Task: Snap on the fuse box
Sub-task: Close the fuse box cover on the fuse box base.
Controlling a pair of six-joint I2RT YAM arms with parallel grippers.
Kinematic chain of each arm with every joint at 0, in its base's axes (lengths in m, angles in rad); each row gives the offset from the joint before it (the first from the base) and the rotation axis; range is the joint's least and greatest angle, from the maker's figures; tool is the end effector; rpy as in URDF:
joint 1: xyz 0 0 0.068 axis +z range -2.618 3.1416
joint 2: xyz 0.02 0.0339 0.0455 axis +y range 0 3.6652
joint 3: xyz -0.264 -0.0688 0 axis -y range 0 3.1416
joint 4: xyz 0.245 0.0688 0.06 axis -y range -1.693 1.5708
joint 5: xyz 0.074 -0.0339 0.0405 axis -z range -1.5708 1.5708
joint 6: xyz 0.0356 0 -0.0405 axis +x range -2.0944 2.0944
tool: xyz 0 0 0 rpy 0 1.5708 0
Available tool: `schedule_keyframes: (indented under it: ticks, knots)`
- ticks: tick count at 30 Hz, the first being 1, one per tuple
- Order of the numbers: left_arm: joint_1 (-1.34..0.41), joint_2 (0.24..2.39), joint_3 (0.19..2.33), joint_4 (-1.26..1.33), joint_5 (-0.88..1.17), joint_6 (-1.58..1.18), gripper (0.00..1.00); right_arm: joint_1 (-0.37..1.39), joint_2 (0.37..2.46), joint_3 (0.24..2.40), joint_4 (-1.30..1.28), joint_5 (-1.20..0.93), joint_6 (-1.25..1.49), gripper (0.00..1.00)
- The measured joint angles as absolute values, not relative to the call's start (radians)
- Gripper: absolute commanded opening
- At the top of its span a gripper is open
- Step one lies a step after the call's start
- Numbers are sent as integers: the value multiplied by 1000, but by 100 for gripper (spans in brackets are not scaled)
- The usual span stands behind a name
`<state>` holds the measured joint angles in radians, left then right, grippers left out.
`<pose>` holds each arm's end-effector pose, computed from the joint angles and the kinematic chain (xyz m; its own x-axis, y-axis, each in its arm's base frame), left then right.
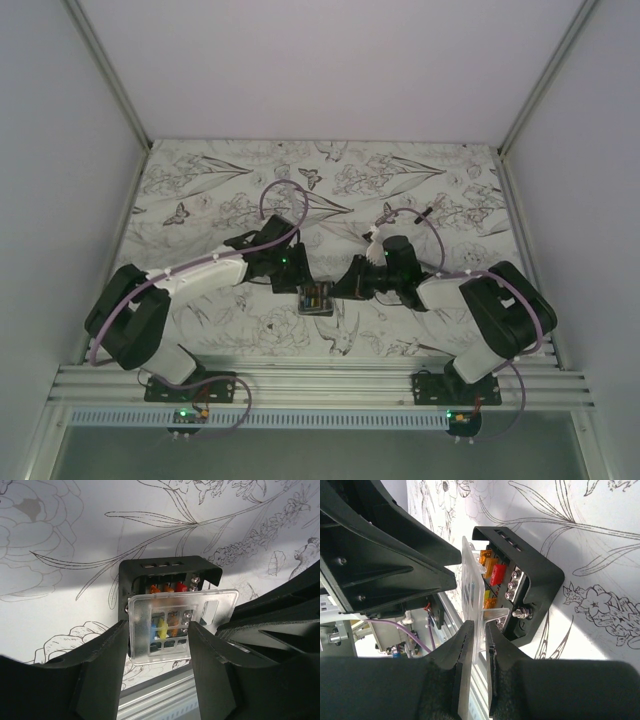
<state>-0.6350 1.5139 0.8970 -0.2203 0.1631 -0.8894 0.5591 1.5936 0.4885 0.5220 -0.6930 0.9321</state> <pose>0.2482 -0.1901 0.2032 -0.8992 -0.2894 -0.3281 -0.0406 0.8020 -0.5960 0.2205 0.1648 0.1296 -0.9689 0.1224 -0.2152 -0.1380 0.4547 0.8799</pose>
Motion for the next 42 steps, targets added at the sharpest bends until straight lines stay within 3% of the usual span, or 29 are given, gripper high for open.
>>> schedule_keyframes:
  ticks: [42]
  knots:
    - [-636, 1578, 999, -317, 174, -876, 59, 595, 1607, 498, 508, -681, 962, 24]
